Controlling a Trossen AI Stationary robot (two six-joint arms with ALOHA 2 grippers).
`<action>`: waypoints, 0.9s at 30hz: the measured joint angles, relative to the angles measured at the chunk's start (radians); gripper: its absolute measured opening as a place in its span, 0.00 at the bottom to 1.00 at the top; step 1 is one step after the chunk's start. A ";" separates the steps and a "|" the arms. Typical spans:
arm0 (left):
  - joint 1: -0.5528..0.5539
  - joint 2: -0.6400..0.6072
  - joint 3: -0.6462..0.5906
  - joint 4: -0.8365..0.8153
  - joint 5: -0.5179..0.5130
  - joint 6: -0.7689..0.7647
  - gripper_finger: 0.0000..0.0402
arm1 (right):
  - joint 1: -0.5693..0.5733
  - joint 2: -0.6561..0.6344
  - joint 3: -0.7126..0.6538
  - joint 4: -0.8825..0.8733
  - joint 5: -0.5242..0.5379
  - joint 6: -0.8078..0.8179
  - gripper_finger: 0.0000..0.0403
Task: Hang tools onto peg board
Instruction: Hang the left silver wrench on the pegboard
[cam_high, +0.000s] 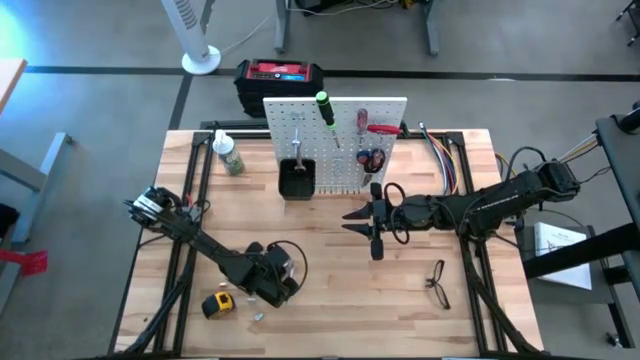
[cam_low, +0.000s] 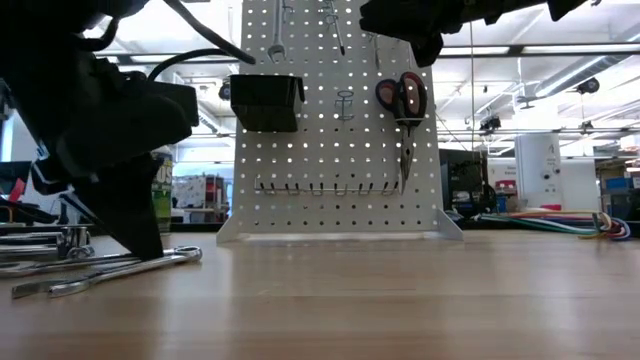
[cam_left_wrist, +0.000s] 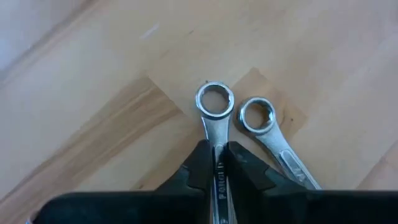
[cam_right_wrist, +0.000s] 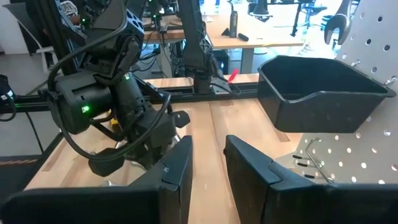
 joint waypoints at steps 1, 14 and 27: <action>0.001 0.000 0.000 0.001 -0.007 0.002 0.05 | 0.000 0.000 0.000 0.000 0.000 0.002 0.19; 0.005 -0.163 -0.011 0.060 -0.216 0.122 0.02 | 0.000 0.000 0.000 0.001 0.000 0.027 0.18; 0.003 -0.318 -0.008 0.196 -0.316 0.376 0.00 | -0.003 0.010 -0.044 0.007 -0.007 0.045 0.26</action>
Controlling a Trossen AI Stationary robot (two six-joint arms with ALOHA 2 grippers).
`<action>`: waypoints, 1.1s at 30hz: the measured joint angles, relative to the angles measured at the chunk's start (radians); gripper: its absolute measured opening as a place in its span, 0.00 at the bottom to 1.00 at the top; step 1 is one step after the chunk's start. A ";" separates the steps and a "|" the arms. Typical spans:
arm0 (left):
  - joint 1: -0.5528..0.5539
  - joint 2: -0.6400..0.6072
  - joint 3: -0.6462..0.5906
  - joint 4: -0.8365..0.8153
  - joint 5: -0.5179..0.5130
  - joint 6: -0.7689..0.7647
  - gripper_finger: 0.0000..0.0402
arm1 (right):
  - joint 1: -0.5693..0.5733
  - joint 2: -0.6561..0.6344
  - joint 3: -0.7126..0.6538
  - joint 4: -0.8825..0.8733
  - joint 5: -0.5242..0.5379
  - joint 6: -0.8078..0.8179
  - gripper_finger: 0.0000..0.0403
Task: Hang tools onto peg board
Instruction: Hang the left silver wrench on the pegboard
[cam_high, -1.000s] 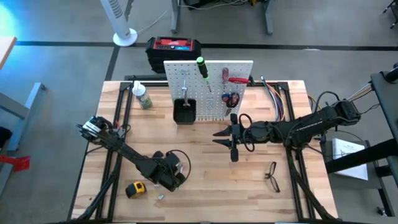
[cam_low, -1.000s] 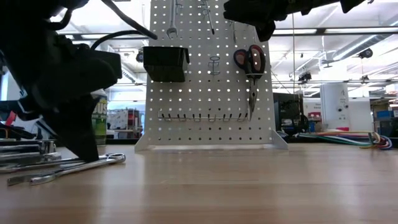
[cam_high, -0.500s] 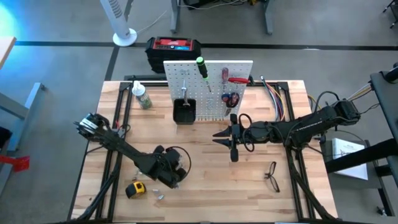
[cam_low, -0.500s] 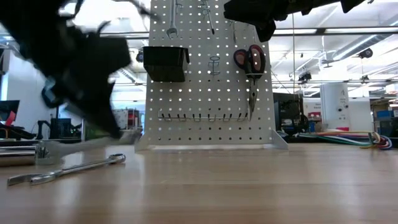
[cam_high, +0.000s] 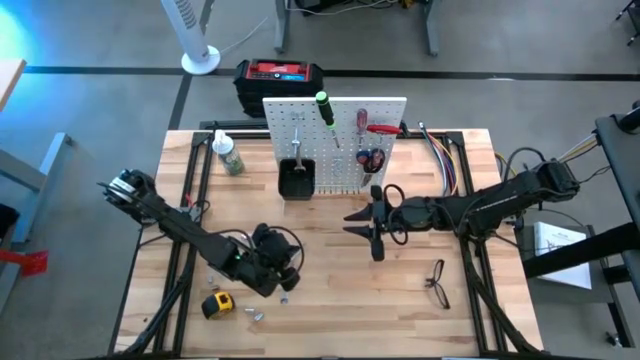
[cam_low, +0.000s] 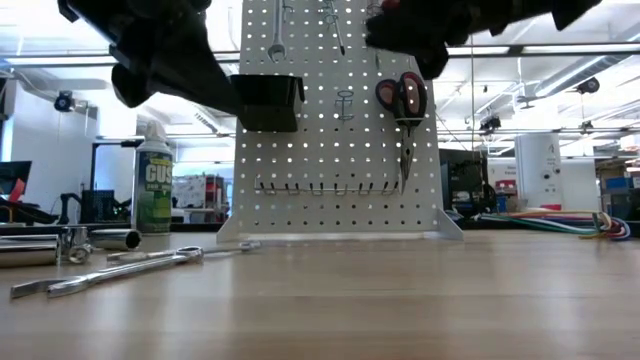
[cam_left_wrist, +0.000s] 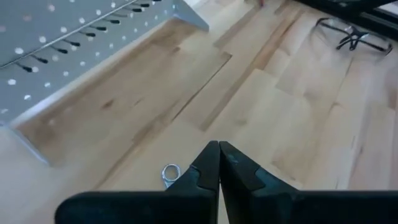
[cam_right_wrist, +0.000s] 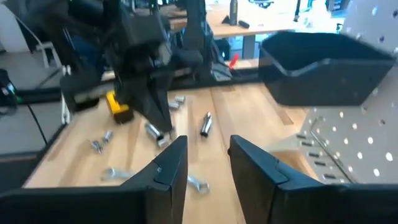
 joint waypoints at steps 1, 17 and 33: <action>0.000 -0.002 0.000 -0.005 0.013 -0.001 0.00 | -0.003 0.018 -0.009 0.017 0.001 -0.013 0.27; 0.066 0.179 -0.038 -0.144 0.258 -0.213 0.00 | -0.031 0.534 0.119 0.213 -0.015 -0.010 0.30; 0.139 0.268 -0.037 0.004 0.328 -0.023 0.00 | -0.080 0.691 0.189 0.211 -0.176 -0.052 0.32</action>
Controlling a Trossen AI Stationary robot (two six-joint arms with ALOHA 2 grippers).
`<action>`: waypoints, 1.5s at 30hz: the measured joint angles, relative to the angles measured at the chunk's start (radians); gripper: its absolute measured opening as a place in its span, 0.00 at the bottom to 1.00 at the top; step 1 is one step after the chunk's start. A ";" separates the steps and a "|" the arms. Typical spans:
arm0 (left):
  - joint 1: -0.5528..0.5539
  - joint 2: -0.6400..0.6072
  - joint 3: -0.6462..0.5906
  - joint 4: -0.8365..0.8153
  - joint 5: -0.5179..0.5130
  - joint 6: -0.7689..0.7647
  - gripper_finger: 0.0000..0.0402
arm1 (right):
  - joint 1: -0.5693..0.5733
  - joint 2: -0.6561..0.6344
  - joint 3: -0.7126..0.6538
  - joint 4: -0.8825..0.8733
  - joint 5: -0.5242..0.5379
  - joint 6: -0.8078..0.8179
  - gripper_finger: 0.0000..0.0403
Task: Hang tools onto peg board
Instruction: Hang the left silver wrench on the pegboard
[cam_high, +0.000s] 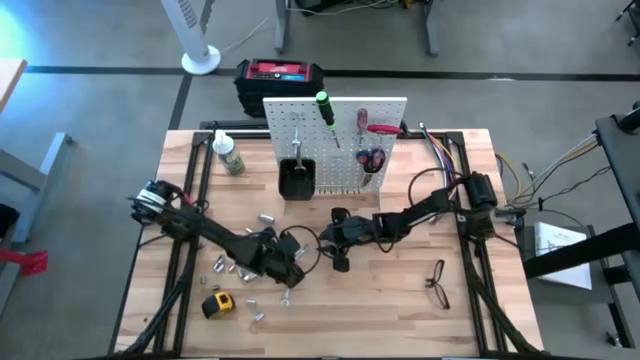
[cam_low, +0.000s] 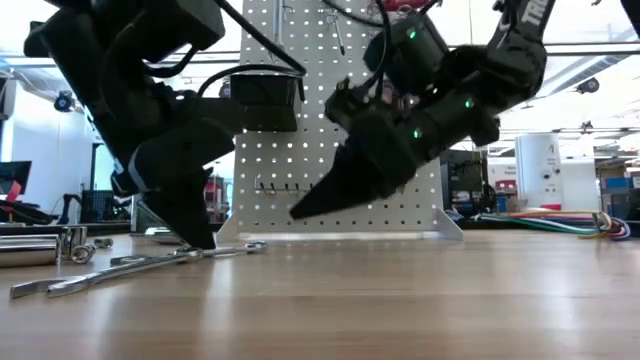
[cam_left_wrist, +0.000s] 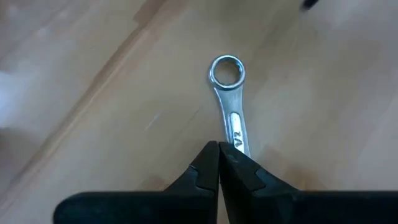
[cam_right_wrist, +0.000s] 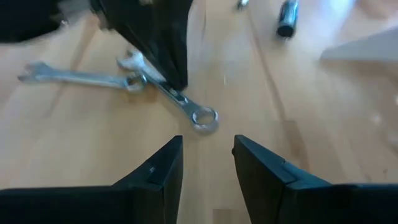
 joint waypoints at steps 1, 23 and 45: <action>0.003 0.000 0.000 0.009 0.002 0.005 0.00 | -0.002 0.013 0.007 -0.001 -0.011 0.000 0.32; 0.017 0.008 -0.007 0.150 0.014 0.129 0.00 | -0.004 0.034 0.115 -0.306 -0.126 -0.211 0.33; 0.029 0.006 -0.009 0.149 0.004 0.129 0.00 | -0.008 0.048 0.109 -0.207 -0.173 -0.298 0.42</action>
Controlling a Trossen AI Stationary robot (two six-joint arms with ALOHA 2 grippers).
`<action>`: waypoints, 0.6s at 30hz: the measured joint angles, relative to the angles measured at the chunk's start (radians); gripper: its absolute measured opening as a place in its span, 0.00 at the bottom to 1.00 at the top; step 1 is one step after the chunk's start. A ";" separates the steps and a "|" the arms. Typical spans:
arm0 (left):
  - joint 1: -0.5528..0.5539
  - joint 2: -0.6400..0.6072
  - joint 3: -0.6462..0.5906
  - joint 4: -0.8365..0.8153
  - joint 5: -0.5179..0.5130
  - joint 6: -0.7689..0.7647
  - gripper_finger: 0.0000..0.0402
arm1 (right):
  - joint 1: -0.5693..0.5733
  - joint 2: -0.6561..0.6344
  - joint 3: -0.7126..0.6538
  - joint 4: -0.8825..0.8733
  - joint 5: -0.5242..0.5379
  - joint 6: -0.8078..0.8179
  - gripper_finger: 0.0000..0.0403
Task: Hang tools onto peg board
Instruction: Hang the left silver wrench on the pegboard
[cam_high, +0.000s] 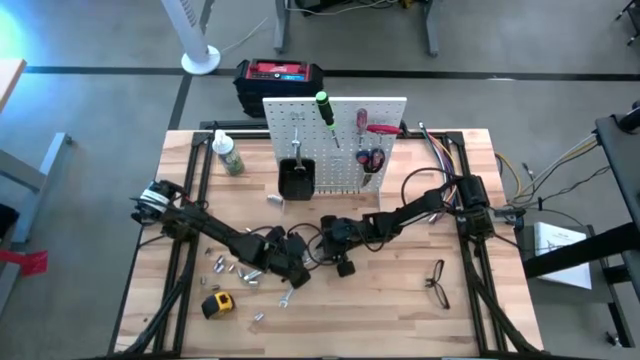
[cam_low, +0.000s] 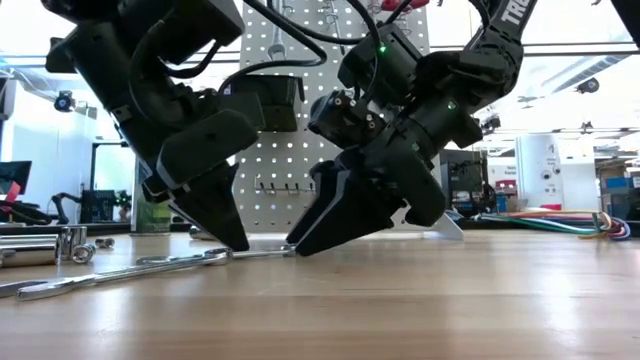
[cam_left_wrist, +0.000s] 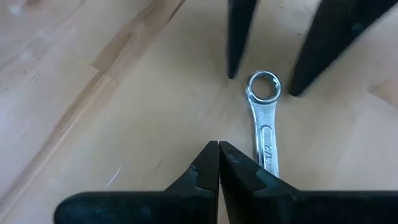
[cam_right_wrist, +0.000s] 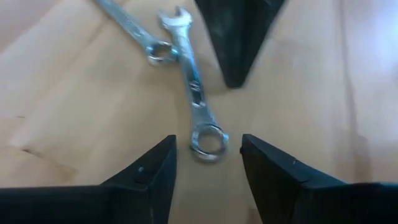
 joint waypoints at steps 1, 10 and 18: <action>0.002 0.000 0.000 0.000 0.000 0.000 0.00 | 0.000 0.000 0.000 0.003 -0.014 -0.001 0.42; 0.008 0.000 0.000 0.018 0.000 0.000 0.00 | -0.009 0.000 0.000 0.019 -0.022 -0.006 0.38; 0.010 0.000 0.000 0.021 0.000 0.000 0.00 | -0.019 0.000 0.000 0.028 -0.021 0.045 0.34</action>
